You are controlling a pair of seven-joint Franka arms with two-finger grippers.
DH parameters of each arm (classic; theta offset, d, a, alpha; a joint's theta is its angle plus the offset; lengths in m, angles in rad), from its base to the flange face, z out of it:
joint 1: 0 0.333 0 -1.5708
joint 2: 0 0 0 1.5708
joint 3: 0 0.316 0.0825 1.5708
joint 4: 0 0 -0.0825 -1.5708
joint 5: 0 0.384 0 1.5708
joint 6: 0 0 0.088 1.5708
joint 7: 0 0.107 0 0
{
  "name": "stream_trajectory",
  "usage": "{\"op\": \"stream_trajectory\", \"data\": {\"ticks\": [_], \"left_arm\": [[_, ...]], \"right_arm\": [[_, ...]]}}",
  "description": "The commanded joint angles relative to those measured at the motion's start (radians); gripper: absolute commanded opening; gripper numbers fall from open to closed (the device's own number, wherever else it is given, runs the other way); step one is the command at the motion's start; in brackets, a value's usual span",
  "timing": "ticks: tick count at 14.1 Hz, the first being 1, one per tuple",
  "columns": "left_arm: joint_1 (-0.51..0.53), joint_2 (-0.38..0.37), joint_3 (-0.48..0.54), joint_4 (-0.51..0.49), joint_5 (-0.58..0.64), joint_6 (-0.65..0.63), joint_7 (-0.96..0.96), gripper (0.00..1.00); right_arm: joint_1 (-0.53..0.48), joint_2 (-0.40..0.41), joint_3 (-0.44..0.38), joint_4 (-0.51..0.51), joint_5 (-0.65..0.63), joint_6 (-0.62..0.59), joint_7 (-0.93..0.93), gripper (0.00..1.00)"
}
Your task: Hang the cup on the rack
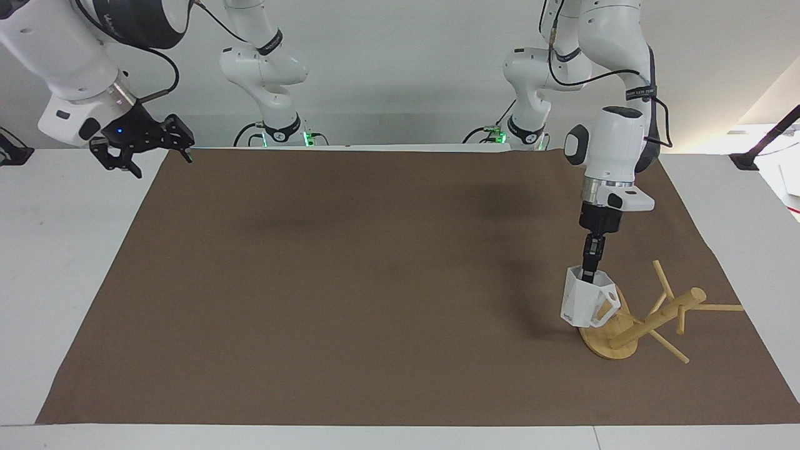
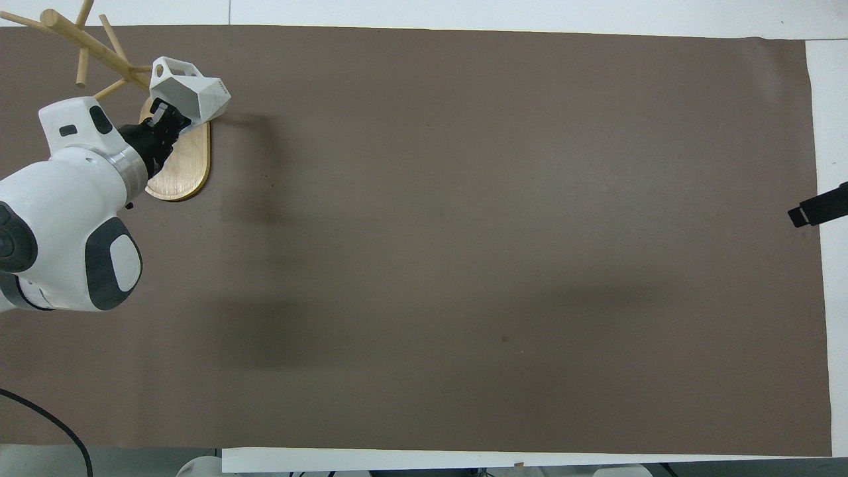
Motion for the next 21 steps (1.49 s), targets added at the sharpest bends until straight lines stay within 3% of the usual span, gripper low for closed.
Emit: {"op": "stream_trajectory", "data": {"ticks": [1,3,11,16,17,18,19,20,21], "left_arm": [[0.053,0.015,-0.002,-0.009,0.006,0.011,0.045,0.00],[0.056,0.015,-0.002,-0.008,0.006,0.011,0.071,0.00],[0.063,0.035,-0.002,0.044,0.005,-0.015,0.128,0.00],[0.108,0.056,-0.002,0.044,0.006,-0.031,0.139,0.00],[0.108,0.058,0.001,0.046,0.006,-0.031,0.143,0.13],[0.109,0.062,0.004,0.055,0.017,-0.031,0.177,0.59],[0.114,0.066,0.004,0.073,0.023,-0.040,0.274,0.84],[0.120,0.064,0.002,0.081,0.023,-0.093,0.354,1.00],[0.112,0.060,0.004,0.083,0.023,-0.153,0.367,1.00]], "right_arm": [[0.024,-0.041,-0.020,-0.039,-0.033,-0.023,0.173,1.00],[0.022,-0.063,-0.021,-0.084,-0.033,0.004,0.208,1.00],[-0.005,-0.021,-0.008,-0.066,-0.019,-0.011,0.237,1.00],[-0.002,-0.038,-0.013,-0.067,-0.019,-0.002,0.239,1.00],[-0.002,-0.038,-0.013,-0.067,-0.019,-0.002,0.239,1.00],[-0.001,-0.038,-0.013,-0.067,-0.019,-0.002,0.239,1.00],[0.001,-0.038,-0.013,-0.067,-0.019,-0.002,0.237,1.00],[0.002,-0.038,-0.013,-0.066,-0.019,-0.002,0.237,1.00],[0.004,-0.038,-0.011,-0.066,-0.019,-0.002,0.237,1.00]]}}
